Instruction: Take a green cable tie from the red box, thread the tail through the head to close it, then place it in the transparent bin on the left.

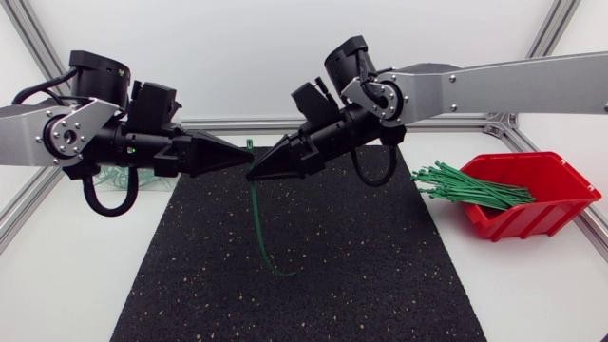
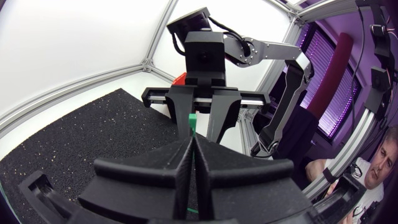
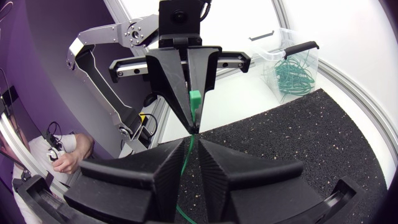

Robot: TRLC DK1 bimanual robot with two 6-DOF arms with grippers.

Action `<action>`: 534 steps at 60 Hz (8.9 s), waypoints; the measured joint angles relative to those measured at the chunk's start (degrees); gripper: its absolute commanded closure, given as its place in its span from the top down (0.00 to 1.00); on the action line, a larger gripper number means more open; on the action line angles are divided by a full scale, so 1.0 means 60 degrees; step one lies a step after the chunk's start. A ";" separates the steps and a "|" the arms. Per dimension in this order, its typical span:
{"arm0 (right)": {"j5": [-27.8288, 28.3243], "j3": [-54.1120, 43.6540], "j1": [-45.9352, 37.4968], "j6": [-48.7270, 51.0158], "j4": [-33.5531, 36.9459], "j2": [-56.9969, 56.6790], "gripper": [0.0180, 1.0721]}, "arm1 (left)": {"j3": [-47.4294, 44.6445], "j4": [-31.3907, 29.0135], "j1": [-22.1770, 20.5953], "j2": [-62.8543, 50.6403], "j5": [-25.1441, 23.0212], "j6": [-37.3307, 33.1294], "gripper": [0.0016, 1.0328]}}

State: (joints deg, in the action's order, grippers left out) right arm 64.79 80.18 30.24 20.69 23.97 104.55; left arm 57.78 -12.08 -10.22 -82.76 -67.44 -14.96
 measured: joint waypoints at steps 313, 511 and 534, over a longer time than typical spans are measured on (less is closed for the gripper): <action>-0.1188 -0.1515 -0.0299 -0.0710 -0.1147 -0.1304 0.51 | -0.1071 0.3661 0.0091 0.0561 -0.0004 0.3249 0.04; -1.3089 -0.7253 0.3330 1.1795 -0.8655 -0.2550 0.95 | 0.2601 -0.1096 -0.0044 -0.2575 0.1752 0.2918 0.03; -1.2174 -0.7734 0.3384 1.4036 -1.0969 -0.1894 0.95 | 0.2634 -0.1268 0.0069 -0.2714 0.1745 0.2630 0.03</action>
State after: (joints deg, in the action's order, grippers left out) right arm -8.25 33.78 50.54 104.90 -41.85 93.19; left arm 73.58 -19.68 -9.80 -99.04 -56.97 0.82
